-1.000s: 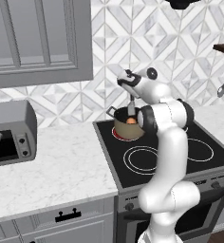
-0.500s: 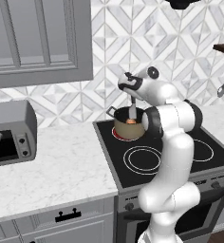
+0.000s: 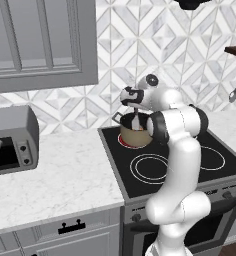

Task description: Put the onion and lemon in the pot. Retrieve the spatula and lightly stir the vegetables in the pot.

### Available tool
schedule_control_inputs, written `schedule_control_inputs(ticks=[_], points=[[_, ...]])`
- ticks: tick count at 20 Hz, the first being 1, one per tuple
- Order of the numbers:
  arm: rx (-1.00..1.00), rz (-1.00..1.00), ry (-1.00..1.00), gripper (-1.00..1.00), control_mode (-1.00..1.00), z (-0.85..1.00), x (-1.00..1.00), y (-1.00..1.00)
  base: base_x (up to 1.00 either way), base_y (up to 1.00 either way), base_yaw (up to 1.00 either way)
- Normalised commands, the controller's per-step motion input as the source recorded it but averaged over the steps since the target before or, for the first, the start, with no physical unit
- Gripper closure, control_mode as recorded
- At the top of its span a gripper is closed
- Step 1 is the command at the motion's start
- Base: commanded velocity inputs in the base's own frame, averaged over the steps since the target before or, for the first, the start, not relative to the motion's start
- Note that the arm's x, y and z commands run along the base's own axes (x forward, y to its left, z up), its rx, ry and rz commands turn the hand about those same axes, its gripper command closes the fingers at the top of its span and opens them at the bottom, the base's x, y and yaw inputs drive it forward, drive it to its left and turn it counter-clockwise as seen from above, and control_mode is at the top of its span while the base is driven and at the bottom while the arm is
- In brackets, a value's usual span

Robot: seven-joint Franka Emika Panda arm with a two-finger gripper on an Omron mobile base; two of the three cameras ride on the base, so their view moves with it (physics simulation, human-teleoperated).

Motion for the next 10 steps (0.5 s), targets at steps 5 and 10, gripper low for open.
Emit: schedule_control_inputs(ticks=[5,10], points=[[0.0,-0.07,0.0,1.0,-1.0,-0.6,0.27,0.01,0.0,0.0,0.0],[-0.04,-0.08,-0.05,1.0,-1.0,-0.39,0.21,0.0,0.0,0.0,0.0]])
